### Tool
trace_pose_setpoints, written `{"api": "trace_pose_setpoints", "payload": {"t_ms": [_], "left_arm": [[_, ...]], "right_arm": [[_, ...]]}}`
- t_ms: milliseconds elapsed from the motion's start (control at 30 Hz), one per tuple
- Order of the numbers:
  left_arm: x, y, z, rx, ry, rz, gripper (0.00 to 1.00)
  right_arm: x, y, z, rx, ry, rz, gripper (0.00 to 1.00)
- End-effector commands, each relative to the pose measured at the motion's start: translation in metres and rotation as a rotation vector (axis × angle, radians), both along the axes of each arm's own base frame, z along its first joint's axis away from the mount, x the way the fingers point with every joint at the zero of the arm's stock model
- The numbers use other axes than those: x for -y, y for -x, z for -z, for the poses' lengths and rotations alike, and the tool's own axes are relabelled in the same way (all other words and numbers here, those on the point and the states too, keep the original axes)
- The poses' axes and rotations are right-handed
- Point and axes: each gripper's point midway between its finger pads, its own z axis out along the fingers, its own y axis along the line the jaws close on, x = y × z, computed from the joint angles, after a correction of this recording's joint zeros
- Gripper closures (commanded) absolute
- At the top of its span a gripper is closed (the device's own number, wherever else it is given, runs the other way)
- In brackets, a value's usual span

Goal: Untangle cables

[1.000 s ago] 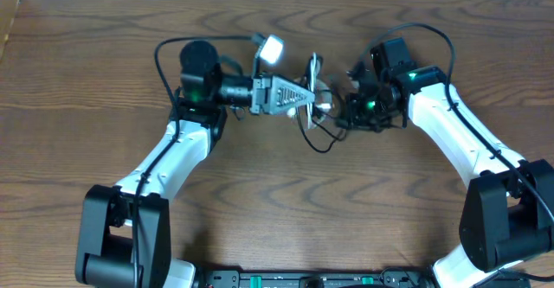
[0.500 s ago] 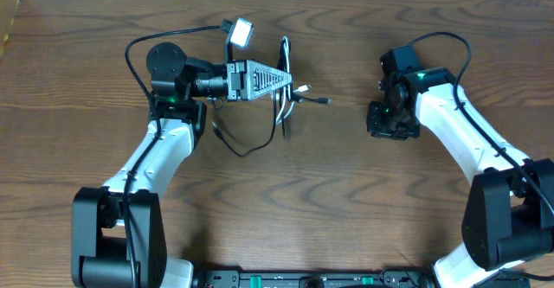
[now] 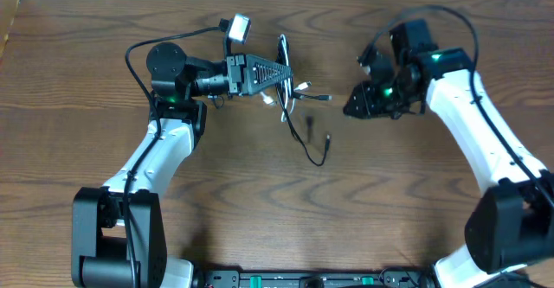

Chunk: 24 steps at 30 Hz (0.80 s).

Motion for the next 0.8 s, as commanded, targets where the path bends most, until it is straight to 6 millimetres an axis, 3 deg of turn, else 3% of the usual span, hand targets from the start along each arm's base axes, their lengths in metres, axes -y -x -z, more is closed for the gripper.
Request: {"api": "trace_pose_setpoints", "payload": {"t_ms": [0, 100, 200, 367, 500, 767], "left_arm": [[-0.001, -0.01, -0.008, -0.077, 0.026, -0.055, 0.92], [0.0, -0.021, -0.009, -0.162, 0.051, -0.111, 0.93], [0.006, -0.03, -0.003, -0.267, 0.066, -0.164, 0.93], [0.022, -0.039, 0.009, -0.438, 0.078, -0.226, 0.93], [0.032, -0.045, 0.008, -0.527, 0.116, -0.274, 0.92], [0.037, -0.046, 0.008, -0.551, 0.129, -0.291, 0.93]], "right_arm": [[-0.004, -0.009, -0.069, 0.184, -0.133, -0.055, 0.61], [-0.008, -0.008, -0.1, 0.27, -0.215, -0.09, 0.57], [-0.013, -0.003, -0.113, 0.294, -0.262, -0.114, 0.56], [-0.02, 0.004, -0.118, 0.299, -0.306, -0.167, 0.57], [-0.024, 0.008, -0.12, 0.295, -0.331, -0.182, 0.6], [-0.042, 0.015, -0.124, 0.359, -0.342, -0.294, 0.57]]}}
